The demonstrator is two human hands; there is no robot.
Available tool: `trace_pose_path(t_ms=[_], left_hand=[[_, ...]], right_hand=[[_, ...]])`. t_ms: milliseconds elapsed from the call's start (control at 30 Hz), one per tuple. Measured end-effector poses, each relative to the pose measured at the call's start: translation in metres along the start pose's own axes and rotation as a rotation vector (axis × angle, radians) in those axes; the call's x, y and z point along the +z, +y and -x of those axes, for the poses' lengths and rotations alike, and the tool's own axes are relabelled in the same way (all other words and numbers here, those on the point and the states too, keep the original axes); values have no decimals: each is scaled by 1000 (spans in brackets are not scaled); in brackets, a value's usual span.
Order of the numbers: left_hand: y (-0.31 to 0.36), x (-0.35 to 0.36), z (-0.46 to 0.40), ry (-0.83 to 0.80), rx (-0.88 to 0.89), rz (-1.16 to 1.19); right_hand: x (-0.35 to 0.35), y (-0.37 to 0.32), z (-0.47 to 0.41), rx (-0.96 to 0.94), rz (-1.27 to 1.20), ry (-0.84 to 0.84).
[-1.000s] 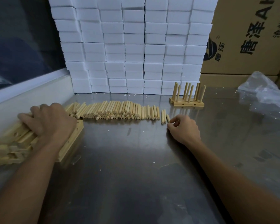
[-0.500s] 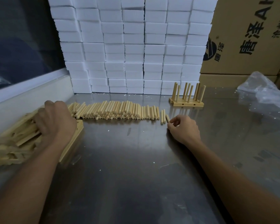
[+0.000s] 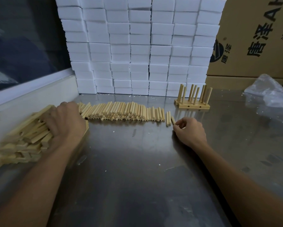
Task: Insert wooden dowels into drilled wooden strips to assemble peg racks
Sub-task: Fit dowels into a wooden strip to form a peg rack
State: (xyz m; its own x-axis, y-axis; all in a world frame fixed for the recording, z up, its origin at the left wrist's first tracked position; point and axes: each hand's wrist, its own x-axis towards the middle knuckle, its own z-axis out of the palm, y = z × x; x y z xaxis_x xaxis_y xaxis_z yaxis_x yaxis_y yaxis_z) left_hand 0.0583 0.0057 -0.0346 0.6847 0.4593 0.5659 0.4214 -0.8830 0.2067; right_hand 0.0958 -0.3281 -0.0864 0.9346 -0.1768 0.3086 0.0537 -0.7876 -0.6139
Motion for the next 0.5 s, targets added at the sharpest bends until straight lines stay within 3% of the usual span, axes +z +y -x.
trace_pose_path(t_ms=[500], left_hand=[[30, -14, 17, 404, 388, 373]], right_hand=[[0, -3, 1, 8, 2, 1]])
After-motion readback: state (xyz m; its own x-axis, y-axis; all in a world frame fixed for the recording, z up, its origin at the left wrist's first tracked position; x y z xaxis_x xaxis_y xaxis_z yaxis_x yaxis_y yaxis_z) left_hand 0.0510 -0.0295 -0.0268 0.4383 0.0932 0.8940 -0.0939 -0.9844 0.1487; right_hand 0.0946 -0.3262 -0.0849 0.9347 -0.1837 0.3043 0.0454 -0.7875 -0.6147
